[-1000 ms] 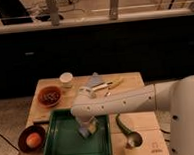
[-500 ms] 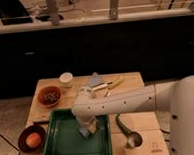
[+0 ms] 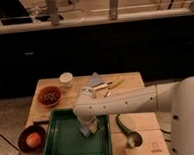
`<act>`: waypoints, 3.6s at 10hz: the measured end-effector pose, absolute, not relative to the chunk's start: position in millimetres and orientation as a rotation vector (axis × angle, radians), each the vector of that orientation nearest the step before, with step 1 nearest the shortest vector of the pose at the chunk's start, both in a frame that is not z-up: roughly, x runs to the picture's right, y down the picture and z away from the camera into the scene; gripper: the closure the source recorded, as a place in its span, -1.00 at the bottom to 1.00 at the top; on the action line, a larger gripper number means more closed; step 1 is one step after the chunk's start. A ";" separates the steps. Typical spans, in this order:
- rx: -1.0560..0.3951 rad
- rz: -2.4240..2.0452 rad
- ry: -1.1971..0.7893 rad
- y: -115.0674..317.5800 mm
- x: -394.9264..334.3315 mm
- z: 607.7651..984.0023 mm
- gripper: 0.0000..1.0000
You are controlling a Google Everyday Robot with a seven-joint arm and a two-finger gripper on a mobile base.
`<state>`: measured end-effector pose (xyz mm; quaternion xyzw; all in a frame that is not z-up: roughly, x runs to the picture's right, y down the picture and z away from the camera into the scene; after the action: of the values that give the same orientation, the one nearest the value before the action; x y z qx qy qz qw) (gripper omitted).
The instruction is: Wipe tray with sponge
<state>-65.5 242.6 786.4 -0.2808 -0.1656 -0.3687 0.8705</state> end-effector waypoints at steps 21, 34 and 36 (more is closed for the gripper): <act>-0.610 -1.064 -0.496 248.4 -63.4 760.7 1.00; -0.648 -1.217 -0.551 280.3 -101.4 736.3 1.00; -0.639 -1.184 -0.529 273.1 -69.3 737.4 1.00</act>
<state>-69.3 273.1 737.4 -0.2924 -0.2422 -0.5418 0.7498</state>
